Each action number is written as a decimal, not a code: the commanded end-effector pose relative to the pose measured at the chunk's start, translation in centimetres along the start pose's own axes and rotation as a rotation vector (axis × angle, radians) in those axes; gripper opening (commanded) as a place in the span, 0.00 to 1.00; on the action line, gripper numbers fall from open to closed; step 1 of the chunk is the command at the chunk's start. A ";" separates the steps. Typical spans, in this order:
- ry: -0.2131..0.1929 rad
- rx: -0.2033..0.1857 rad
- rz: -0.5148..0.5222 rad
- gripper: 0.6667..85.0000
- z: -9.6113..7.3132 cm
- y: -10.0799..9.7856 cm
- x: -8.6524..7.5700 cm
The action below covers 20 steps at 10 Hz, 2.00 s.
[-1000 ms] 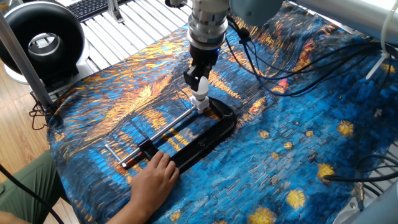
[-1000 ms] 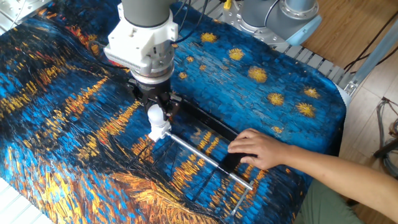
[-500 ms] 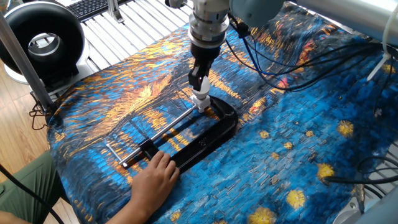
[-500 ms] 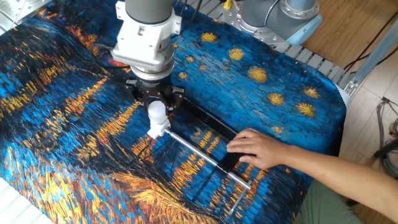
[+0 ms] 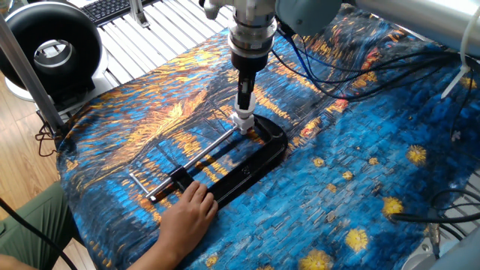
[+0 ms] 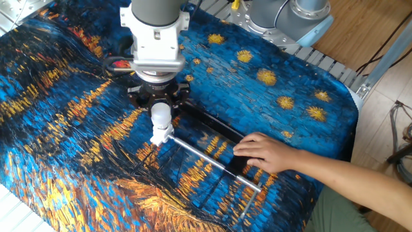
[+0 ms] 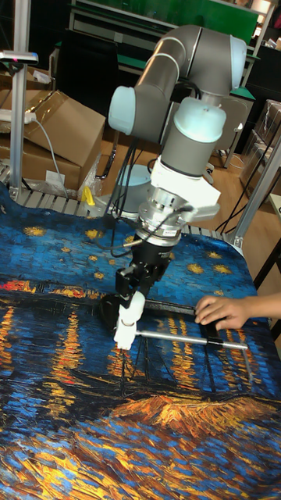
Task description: Take out the light bulb by rotating it
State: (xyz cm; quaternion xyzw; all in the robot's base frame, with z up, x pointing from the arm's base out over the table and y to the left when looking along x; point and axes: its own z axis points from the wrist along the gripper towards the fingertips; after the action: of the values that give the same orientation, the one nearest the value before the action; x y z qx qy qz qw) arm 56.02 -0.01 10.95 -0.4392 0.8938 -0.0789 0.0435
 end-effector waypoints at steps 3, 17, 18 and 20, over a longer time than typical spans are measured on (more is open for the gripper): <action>-0.019 0.087 -0.302 0.10 0.1 -1.7 -1.7; -0.004 -0.171 0.112 0.66 -0.6 0.0 4.4; -0.014 -0.219 0.303 0.65 -1.0 1.2 3.5; 0.006 -0.232 0.547 0.60 -1.5 1.5 2.8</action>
State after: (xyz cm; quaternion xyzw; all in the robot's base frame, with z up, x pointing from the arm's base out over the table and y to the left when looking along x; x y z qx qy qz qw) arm 53.78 -2.67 11.48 -0.3473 0.9376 -0.0014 0.0169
